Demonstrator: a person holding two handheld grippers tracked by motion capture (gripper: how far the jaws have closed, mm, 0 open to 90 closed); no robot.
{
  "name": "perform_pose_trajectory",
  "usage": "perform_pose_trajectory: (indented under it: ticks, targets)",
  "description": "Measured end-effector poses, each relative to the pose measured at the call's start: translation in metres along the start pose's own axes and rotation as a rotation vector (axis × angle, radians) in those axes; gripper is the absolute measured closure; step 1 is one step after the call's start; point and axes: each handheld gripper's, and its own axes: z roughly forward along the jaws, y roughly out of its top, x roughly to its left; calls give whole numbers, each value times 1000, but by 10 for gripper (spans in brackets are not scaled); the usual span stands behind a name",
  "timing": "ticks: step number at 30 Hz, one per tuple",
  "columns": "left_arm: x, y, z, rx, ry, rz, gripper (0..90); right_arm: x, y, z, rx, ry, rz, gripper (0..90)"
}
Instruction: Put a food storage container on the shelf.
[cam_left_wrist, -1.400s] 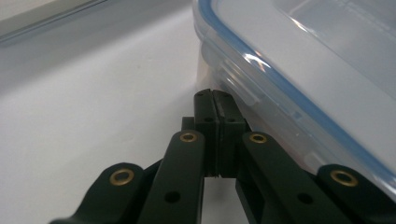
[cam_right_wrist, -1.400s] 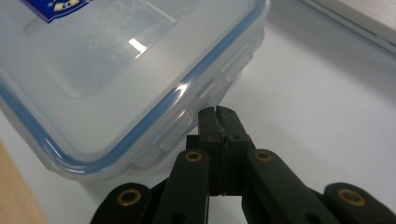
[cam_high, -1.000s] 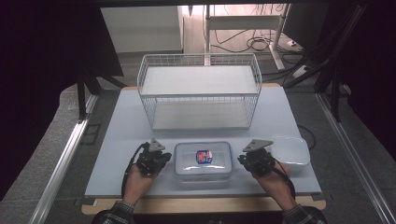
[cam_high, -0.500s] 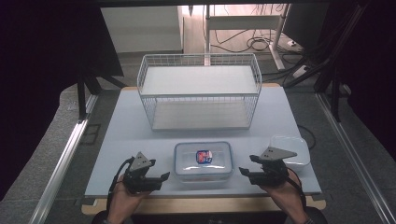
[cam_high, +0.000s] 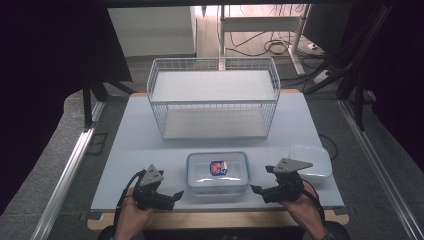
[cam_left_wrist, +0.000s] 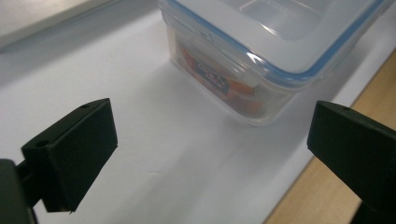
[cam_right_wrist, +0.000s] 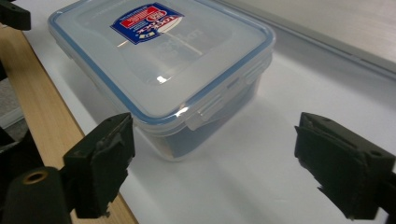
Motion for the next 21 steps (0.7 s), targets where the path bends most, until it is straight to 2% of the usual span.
perform_pose_trajectory:
  ticks: [2,5,12,14,16,18,21]
  targets:
    - [-1,0,-1,-12,7,25,12,1,1,1,-1,1,1,102]
    - [-1,3,-1,3,12,22,18,4,5,1,-15,-7,-13,75]
    - [3,9,-3,11,-21,-44,26,8,15,4,-33,-23,-27,30]
    - [6,11,-3,-4,-49,-79,29,9,19,4,-37,-15,-20,27]
    - [8,13,-2,-11,-73,-91,35,11,22,5,-13,-6,-21,39]
    - [7,17,0,-9,-71,-78,57,13,25,7,39,11,-44,43]
    - [4,23,4,-1,-63,-49,88,16,28,10,71,14,-49,74]
